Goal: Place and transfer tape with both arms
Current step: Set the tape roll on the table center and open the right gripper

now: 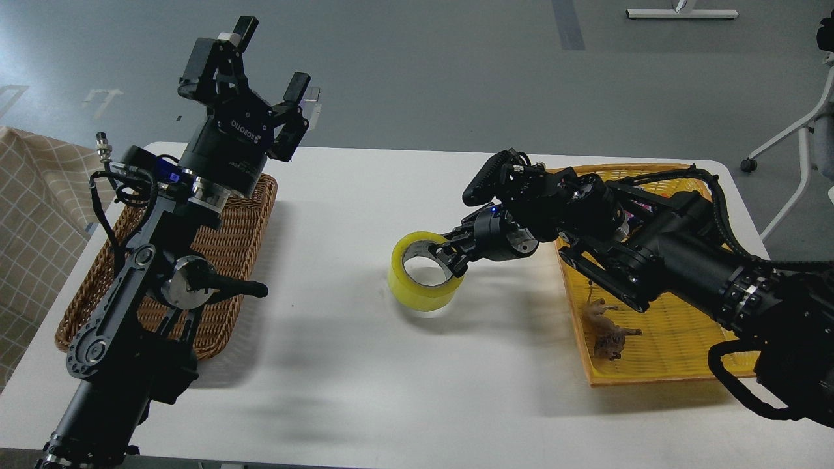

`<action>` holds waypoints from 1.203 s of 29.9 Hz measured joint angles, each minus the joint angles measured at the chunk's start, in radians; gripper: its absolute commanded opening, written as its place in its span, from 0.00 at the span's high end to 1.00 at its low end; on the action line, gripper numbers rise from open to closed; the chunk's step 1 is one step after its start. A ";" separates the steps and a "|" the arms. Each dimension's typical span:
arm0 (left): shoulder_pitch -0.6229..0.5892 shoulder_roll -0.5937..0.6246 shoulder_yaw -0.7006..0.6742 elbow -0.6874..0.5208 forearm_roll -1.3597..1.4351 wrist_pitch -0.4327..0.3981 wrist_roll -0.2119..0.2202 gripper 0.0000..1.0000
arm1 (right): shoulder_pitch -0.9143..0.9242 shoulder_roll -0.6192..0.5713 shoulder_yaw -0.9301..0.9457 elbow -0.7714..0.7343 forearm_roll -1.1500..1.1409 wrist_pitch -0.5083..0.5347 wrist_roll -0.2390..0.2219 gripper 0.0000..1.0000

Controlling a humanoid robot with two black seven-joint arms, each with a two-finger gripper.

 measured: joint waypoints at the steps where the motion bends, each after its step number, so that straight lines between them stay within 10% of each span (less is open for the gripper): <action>1: 0.001 0.001 0.000 0.000 0.000 -0.001 0.000 0.01 | -0.003 0.000 0.000 0.000 0.000 -0.003 0.000 1.00; 36: 0.034 0.042 -0.012 -0.023 0.000 -0.013 -0.008 0.01 | -0.066 -0.003 0.013 0.003 0.000 -0.065 0.000 0.80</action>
